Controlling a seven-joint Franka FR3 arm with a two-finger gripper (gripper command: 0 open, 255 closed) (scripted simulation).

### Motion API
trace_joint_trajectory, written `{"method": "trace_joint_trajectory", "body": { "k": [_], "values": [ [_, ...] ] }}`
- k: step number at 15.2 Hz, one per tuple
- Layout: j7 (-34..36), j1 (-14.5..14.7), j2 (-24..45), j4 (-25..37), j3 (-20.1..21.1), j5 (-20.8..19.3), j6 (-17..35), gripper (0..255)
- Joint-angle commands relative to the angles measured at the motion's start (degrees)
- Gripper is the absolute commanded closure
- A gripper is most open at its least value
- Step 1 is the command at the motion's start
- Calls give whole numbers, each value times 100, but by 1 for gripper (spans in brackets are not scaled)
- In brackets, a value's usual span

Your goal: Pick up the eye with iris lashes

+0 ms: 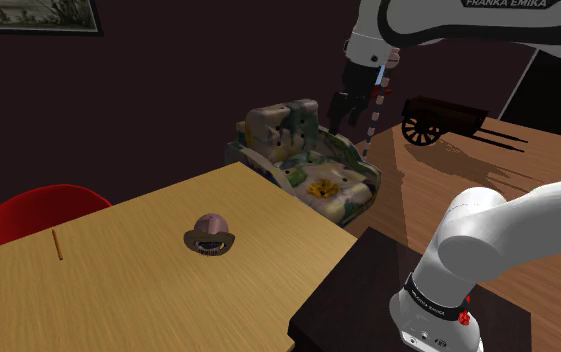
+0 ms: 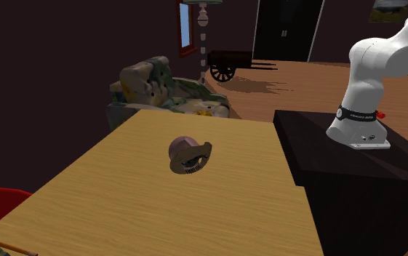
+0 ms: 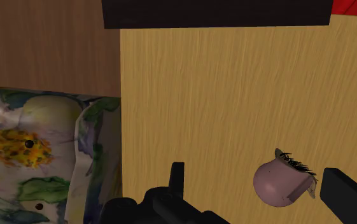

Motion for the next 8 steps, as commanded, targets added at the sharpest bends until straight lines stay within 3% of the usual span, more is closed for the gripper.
{"method": "trace_joint_trajectory", "body": {
  "k": [1, 8],
  "values": [
    [0, 0, 0, 0, 0, 0, 0, 0],
    [-120, 275, 1188, 21, 350, -99, 1084, 0]
  ]
}}
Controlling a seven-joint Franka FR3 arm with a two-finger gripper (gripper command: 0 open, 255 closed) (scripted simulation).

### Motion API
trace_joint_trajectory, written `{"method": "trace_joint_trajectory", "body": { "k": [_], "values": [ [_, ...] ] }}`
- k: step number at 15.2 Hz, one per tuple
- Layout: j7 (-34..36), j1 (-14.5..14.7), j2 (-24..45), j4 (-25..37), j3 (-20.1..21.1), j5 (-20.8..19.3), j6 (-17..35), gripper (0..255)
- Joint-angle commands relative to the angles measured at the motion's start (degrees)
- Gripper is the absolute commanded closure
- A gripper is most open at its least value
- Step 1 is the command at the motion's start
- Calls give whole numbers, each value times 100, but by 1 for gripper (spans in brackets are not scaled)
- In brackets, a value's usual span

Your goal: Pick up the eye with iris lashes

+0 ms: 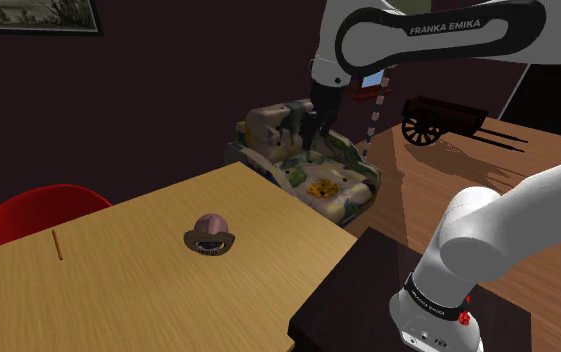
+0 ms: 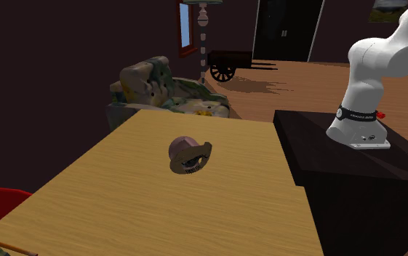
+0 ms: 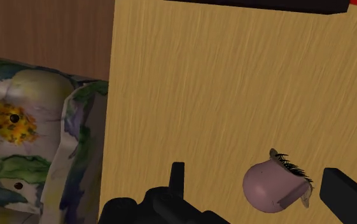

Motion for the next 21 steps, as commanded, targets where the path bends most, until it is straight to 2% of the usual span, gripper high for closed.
{"method": "trace_joint_trajectory", "body": {
  "k": [1, 11, 21],
  "values": [
    [-31, 66, 384, 82, 101, -49, 285, 0],
    [9, 308, 2336, 669, 635, -539, 1480, 0],
    [319, 623, 4409, 1790, 1001, -1541, 2117, 0]
  ]
}}
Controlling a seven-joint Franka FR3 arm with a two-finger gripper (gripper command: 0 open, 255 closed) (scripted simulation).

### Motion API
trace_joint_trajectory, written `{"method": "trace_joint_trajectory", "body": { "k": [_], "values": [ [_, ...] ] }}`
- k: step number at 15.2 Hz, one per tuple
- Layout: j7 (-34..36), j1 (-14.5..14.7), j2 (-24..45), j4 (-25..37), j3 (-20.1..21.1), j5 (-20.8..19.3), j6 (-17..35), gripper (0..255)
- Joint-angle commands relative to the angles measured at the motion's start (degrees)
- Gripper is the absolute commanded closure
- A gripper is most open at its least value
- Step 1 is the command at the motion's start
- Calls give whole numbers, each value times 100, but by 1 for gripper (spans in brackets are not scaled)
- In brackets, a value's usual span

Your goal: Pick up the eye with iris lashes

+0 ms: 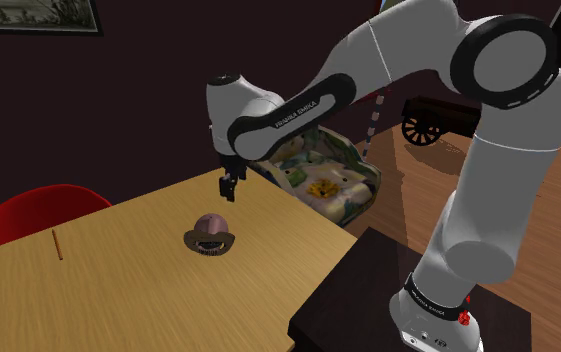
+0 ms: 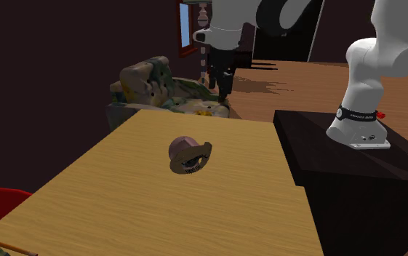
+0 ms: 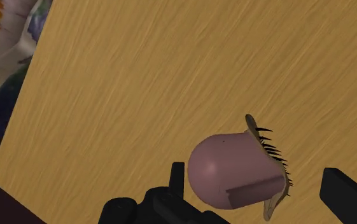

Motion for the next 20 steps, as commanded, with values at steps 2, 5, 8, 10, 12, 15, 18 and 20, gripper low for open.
{"method": "trace_joint_trajectory", "body": {
  "k": [2, 5, 8, 10, 12, 15, 18, 20],
  "values": [
    [97, 143, 629, 363, 43, -352, 148, 0],
    [165, 329, 1258, 826, 46, -679, 194, 0],
    [196, 539, 1889, 1333, 22, -975, 200, 0],
    [192, 687, 2310, 1696, -4, -1151, 186, 0],
    [176, 796, 2611, 1967, -27, -1264, 167, 0],
    [251, 821, 2760, 1963, -69, -1331, 309, 0],
    [326, 846, 2916, 1972, -112, -1399, 447, 0],
    [365, 859, 2999, 1980, -135, -1434, 518, 0]
  ]
}}
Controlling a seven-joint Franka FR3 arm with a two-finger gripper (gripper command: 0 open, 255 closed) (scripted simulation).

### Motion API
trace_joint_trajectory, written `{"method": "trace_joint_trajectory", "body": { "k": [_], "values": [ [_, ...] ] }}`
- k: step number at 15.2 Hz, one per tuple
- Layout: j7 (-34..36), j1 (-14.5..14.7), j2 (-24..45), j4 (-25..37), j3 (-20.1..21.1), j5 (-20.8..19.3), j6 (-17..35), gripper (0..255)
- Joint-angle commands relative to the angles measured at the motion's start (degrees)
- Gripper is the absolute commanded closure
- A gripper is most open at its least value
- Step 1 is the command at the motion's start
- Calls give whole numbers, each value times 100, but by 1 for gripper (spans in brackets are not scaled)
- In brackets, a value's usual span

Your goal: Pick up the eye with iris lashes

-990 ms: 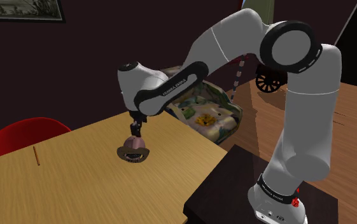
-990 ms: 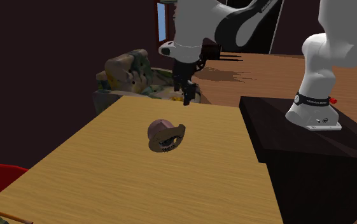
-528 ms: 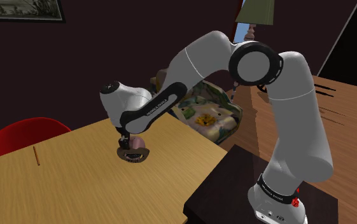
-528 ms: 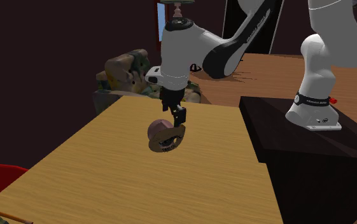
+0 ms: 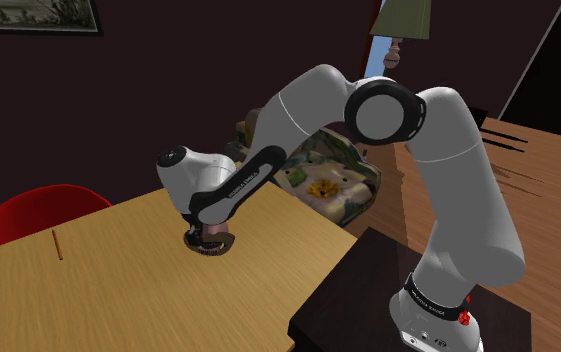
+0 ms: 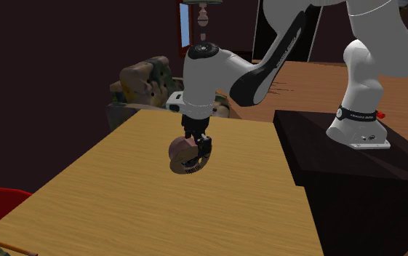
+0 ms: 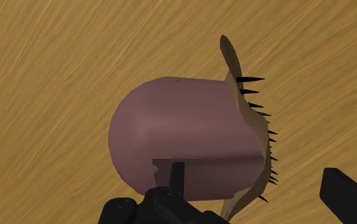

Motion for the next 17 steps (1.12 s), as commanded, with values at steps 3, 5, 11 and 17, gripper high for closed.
{"method": "trace_joint_trajectory", "body": {
  "k": [3, 5, 11, 17],
  "values": [
    [5, 1, 39, 20, -9, -11, 22, 255],
    [5, 1, 38, 18, -9, -11, 23, 255],
    [11, 3, 34, 8, -10, -14, 29, 255],
    [-139, -48, -277, -9, 76, 120, -245, 255]
  ]
}}
